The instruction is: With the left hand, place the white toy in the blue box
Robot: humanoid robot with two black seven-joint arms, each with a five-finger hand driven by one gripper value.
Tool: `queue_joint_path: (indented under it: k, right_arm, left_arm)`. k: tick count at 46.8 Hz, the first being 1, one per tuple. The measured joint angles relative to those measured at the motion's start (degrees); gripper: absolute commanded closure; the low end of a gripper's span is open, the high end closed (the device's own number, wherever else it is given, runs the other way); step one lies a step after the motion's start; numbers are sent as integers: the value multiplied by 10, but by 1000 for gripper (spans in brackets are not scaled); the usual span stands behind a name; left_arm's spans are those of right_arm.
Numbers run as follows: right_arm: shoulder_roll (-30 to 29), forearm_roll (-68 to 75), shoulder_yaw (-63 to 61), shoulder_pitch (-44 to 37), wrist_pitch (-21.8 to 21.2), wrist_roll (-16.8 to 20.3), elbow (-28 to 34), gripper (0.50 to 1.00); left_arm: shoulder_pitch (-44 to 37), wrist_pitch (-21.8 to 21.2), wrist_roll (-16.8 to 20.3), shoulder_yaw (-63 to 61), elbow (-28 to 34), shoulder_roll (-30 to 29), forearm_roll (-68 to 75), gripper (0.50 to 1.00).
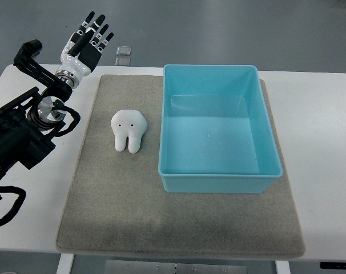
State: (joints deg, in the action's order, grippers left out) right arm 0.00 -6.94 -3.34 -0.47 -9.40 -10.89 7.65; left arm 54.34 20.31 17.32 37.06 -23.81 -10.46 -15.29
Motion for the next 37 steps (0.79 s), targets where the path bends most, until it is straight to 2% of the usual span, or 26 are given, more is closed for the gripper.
queue_joint_path:
  k: [13,23,37]
  right_arm:
    - [0,0,0,0,0,0,0,564]
    - [0,0,0,0,0,0,0,564]
    - [0,0,0,0,0,0,0,564]
  left_arm:
    - [-1,-1,2,4,2,-1,-1,508]
    - [-9,0,2,69,0,-1,1,508]
    - [-9,-4,-3,59,-4,-3,20,521]
